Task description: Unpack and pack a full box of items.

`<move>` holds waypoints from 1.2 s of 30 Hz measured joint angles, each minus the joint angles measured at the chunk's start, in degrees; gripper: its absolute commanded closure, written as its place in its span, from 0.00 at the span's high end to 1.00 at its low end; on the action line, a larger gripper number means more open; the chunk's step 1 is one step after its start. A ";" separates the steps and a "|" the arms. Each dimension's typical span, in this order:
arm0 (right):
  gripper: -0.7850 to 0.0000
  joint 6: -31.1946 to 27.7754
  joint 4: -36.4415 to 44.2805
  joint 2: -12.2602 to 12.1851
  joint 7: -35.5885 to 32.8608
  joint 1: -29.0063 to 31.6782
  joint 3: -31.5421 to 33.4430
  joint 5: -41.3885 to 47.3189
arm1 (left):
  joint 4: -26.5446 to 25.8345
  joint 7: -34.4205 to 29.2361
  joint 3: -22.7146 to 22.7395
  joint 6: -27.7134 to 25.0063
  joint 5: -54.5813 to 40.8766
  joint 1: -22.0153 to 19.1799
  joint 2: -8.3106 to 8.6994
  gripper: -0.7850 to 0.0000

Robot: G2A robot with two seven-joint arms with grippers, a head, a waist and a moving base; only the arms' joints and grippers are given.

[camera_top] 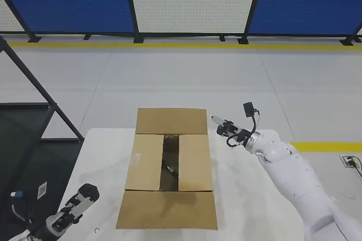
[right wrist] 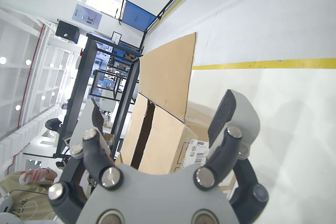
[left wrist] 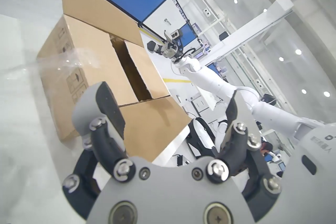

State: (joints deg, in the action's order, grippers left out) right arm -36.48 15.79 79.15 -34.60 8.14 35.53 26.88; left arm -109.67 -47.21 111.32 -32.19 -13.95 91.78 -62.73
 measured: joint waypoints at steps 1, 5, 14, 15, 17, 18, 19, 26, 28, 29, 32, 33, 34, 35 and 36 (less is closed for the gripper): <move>1.00 0.68 -0.26 0.14 -0.19 -0.01 0.05 0.10 | 0.01 -0.39 0.06 0.12 -0.24 -0.02 0.04 1.00; 1.00 0.79 -0.39 0.15 -0.21 -0.04 0.05 0.05 | 0.01 -0.22 0.07 0.10 -0.13 -0.01 0.04 1.00; 1.00 1.91 1.12 0.22 0.88 0.76 -0.02 -0.60 | -0.37 0.08 -0.42 0.64 0.28 0.10 0.03 1.00; 1.00 3.06 2.57 0.28 1.87 1.23 -0.12 -1.55 | -0.68 0.05 -0.86 0.96 0.58 0.16 0.06 1.00; 1.00 3.90 4.59 0.34 2.02 1.79 0.14 -1.82 | -0.90 -0.52 -1.35 0.98 0.67 0.18 0.15 1.00; 1.00 4.24 5.38 0.38 1.75 1.96 0.38 -1.82 | -0.91 -0.81 -1.37 0.79 0.60 0.20 0.22 1.00; 1.00 4.58 5.78 0.44 1.79 1.97 0.53 -1.92 | -0.92 -0.95 -1.30 0.62 0.45 0.28 0.26 1.00; 1.00 2.26 5.93 1.38 4.18 1.75 1.36 -3.58 | -1.10 -5.56 -0.53 -0.20 -4.32 2.10 0.75 1.00; 1.00 1.52 4.98 1.75 5.62 1.39 1.46 -4.51 | -1.05 -7.26 -0.36 -0.32 -5.23 2.46 0.94 1.00; 1.00 1.65 4.52 1.94 6.68 1.14 1.35 -5.34 | -1.05 -7.88 -0.27 -0.38 -5.53 2.59 1.01 1.00; 1.00 2.08 3.61 2.65 10.12 0.56 0.99 -7.90 | -1.27 -9.67 -0.30 -0.55 -6.76 3.20 1.22 1.00; 1.00 2.18 3.32 2.88 10.69 0.34 0.89 -8.70 | -1.41 -11.00 -0.45 -0.35 -7.70 3.51 1.33 1.00; 1.00 2.35 3.11 3.04 10.91 0.14 0.77 -9.38 | -1.43 -12.20 -0.49 -0.02 -8.36 3.73 1.44 1.00; 1.00 2.77 2.83 3.27 11.17 -0.13 0.58 -10.35 | -1.32 -13.85 -0.45 0.65 -8.90 3.98 1.60 1.00; 1.00 3.16 2.68 3.46 11.44 -0.28 0.44 -11.03 | -1.08 -14.86 -0.35 1.24 -8.95 4.09 1.72 1.00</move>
State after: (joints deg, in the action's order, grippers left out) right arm -33.32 18.47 82.61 -23.16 7.86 35.97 15.84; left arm -110.75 -62.06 110.97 -30.95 -22.90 95.87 -61.01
